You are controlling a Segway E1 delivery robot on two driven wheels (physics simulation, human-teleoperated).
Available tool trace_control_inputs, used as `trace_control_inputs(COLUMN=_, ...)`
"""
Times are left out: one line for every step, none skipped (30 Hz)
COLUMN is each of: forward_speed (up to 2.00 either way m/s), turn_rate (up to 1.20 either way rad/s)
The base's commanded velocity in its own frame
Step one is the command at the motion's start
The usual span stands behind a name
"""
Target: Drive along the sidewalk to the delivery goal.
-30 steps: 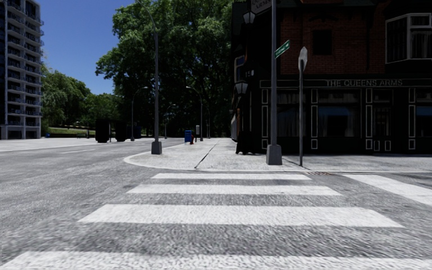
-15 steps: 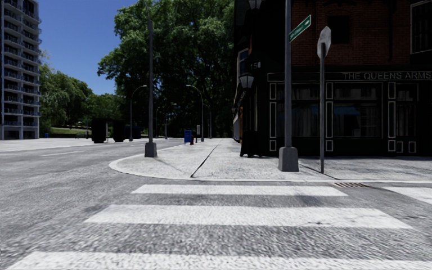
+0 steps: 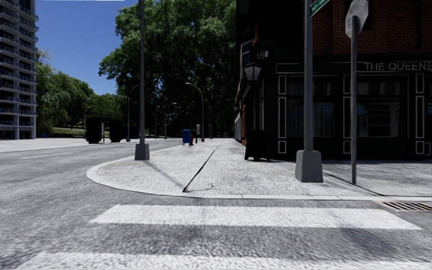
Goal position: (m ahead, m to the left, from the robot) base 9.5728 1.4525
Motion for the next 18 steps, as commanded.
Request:
trace_control_inputs(forward_speed=2.00, turn_rate=0.13)
trace_control_inputs(forward_speed=2.00, turn_rate=0.13)
trace_control_inputs(forward_speed=2.00, turn_rate=0.00)
trace_control_inputs(forward_speed=2.00, turn_rate=0.00)
trace_control_inputs(forward_speed=2.00, turn_rate=0.00)
trace_control_inputs(forward_speed=2.00, turn_rate=0.07)
trace_control_inputs(forward_speed=2.00, turn_rate=0.24)
trace_control_inputs(forward_speed=2.00, turn_rate=0.24)
trace_control_inputs(forward_speed=2.00, turn_rate=0.29)
trace_control_inputs(forward_speed=2.00, turn_rate=0.26)
trace_control_inputs(forward_speed=2.00, turn_rate=0.08)
trace_control_inputs(forward_speed=2.00, turn_rate=0.00)
trace_control_inputs(forward_speed=2.00, turn_rate=0.00)
trace_control_inputs(forward_speed=2.00, turn_rate=0.00)
trace_control_inputs(forward_speed=1.95, turn_rate=0.00)
trace_control_inputs(forward_speed=1.83, turn_rate=0.00)
trace_control_inputs(forward_speed=1.80, turn_rate=0.00)
trace_control_inputs(forward_speed=1.79, turn_rate=0.00)
